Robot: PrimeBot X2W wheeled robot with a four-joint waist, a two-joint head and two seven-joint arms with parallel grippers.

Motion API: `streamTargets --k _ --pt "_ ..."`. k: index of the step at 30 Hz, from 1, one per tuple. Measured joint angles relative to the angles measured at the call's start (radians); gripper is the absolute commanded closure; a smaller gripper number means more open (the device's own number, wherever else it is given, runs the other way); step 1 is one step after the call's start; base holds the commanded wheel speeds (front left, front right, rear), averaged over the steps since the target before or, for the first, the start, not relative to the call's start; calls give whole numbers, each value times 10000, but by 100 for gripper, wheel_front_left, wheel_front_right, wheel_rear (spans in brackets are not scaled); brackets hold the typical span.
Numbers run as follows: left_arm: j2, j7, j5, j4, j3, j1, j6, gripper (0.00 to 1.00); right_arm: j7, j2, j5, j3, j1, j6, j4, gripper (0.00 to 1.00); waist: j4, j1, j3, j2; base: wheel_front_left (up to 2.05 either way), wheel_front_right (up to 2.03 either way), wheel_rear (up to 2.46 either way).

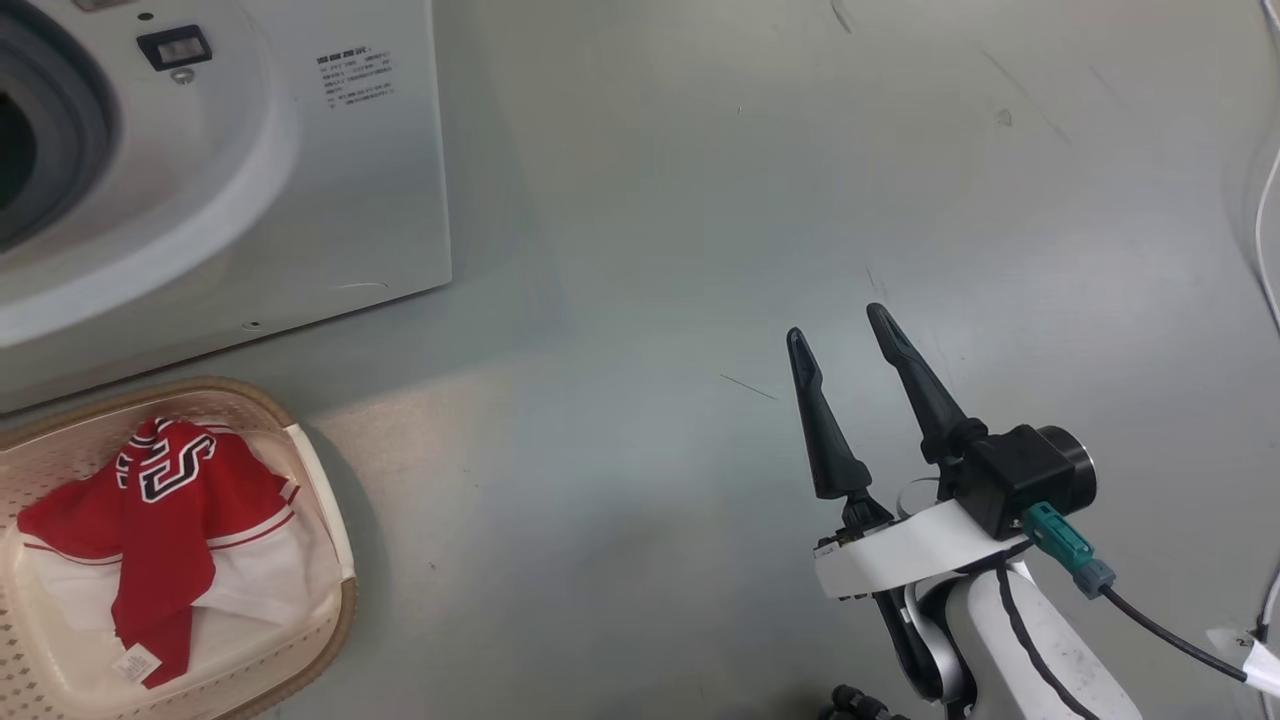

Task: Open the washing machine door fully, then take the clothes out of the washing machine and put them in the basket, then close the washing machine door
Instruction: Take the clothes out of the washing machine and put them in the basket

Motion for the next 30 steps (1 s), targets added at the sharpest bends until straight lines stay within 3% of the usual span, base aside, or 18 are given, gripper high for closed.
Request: streamTargets --k 15,30 --pt "-884 -1628 -174 631 -316 519 -677 100 -2 -10 -82 -489 -55 -13 309 0 749 0 -880 0 0 0 0" --pt "-1737 -3058 -295 1076 -698 2075 -997 100 -2 -247 -81 -825 215 15 761 0 1781 0 -2248 0 0 0 0"
